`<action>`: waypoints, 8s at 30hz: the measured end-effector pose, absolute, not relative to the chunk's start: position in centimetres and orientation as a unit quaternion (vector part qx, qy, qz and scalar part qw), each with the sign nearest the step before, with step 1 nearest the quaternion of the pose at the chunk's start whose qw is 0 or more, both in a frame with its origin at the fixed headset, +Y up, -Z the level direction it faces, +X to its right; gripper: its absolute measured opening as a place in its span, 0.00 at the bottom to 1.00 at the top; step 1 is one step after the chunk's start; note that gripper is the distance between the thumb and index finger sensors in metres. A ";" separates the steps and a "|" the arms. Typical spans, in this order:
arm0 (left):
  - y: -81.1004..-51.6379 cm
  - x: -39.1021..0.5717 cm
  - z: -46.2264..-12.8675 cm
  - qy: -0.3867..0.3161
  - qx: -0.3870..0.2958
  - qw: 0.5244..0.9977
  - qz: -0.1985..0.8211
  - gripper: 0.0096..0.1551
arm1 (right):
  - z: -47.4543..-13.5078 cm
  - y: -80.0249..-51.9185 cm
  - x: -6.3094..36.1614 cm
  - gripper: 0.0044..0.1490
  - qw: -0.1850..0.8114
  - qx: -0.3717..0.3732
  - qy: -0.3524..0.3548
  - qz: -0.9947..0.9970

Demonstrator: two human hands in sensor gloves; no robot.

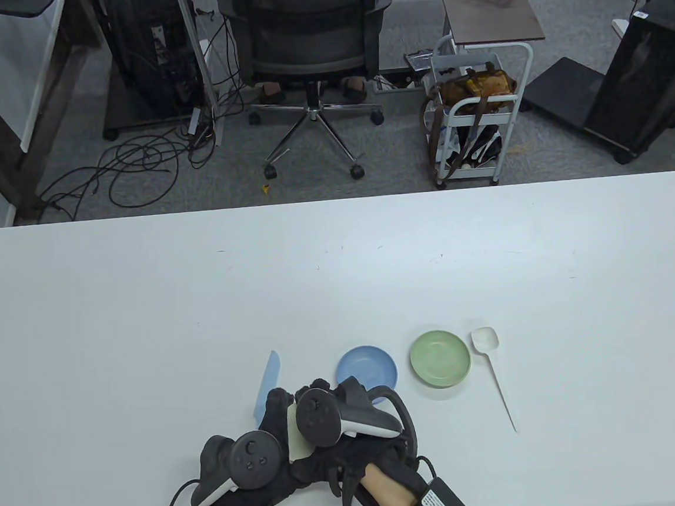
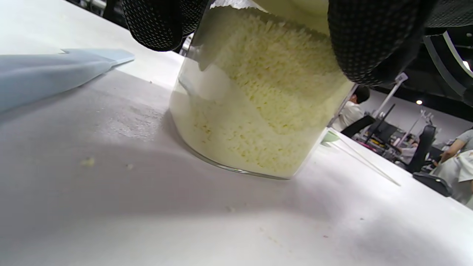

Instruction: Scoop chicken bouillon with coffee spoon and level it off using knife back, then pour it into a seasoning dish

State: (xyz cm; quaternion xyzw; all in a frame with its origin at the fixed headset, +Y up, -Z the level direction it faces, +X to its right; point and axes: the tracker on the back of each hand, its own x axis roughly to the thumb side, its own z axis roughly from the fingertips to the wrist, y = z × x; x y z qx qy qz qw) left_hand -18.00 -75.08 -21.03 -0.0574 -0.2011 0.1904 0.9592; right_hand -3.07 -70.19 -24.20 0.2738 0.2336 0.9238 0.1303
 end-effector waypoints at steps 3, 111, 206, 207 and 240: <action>-75.1 -18.1 -21.1 -0.195 -0.055 0.961 0.189 0.84 | -24.8 -70.2 -3.5 0.70 0.121 0.276 0.276 0.913; -75.5 -18.5 -21.1 -0.193 -0.042 0.963 0.182 0.84 | -26.1 -78.5 25.5 0.37 0.207 -0.249 0.095 0.941; -75.8 -18.4 -21.2 -0.194 -0.051 0.964 0.175 0.83 | -26.0 -73.1 6.7 0.23 0.494 0.139 0.257 0.819; -75.7 -18.4 -21.2 -0.194 -0.053 0.964 0.174 0.83 | -25.9 -73.1 7.0 0.23 0.501 0.135 0.245 0.819; -76.3 -22.9 -24.0 0.061 -0.195 0.978 0.042 0.47 | -25.1 -72.6 8.9 0.23 0.544 0.147 0.201 0.801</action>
